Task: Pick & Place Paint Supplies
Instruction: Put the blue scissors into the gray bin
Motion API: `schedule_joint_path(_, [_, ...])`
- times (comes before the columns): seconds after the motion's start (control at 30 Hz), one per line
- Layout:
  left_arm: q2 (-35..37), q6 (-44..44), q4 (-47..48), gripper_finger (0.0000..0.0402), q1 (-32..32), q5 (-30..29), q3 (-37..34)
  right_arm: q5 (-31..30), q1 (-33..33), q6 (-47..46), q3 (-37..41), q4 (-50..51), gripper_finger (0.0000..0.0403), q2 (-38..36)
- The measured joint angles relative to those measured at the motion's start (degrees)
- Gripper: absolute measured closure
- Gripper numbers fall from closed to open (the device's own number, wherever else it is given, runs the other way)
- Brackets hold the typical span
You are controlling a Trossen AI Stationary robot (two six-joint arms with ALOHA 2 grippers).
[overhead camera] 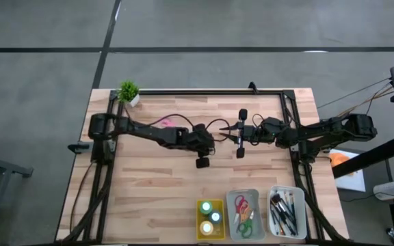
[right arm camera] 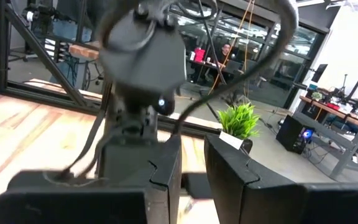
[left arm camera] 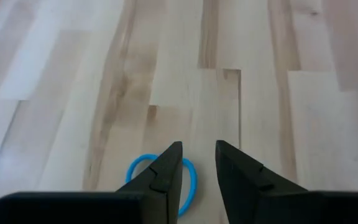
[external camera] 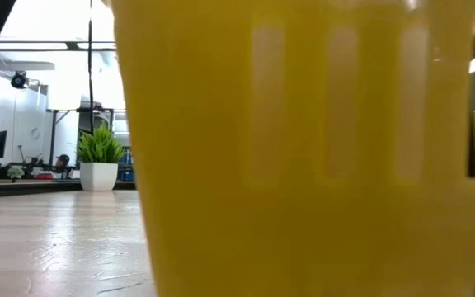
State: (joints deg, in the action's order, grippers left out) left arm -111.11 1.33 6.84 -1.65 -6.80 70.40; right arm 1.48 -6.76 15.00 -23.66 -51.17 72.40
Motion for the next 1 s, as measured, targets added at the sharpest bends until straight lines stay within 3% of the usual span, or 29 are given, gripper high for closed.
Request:
schedule_joint_path(0.23, [9.29, 0.22, -7.33, 0.0302, 0.00, -0.01, -9.95, 0.01, -0.02, 0.00, 0.00, 0.25, 0.0336, 0.00])
schedule_joint_path(0.53, [31.82, 2.34, -22.38, 0.0302, 0.11, -0.01, -31.24, 0.00, -0.04, 0.00, -0.02, 1.53, 0.0336, 0.00])
schedule_joint_path(1.0, [69.75, 1.29, -8.73, 0.0302, 0.11, 0.00, -46.13, 0.00, 0.00, 0.02, -0.02, 1.69, 0.0336, 0.00])
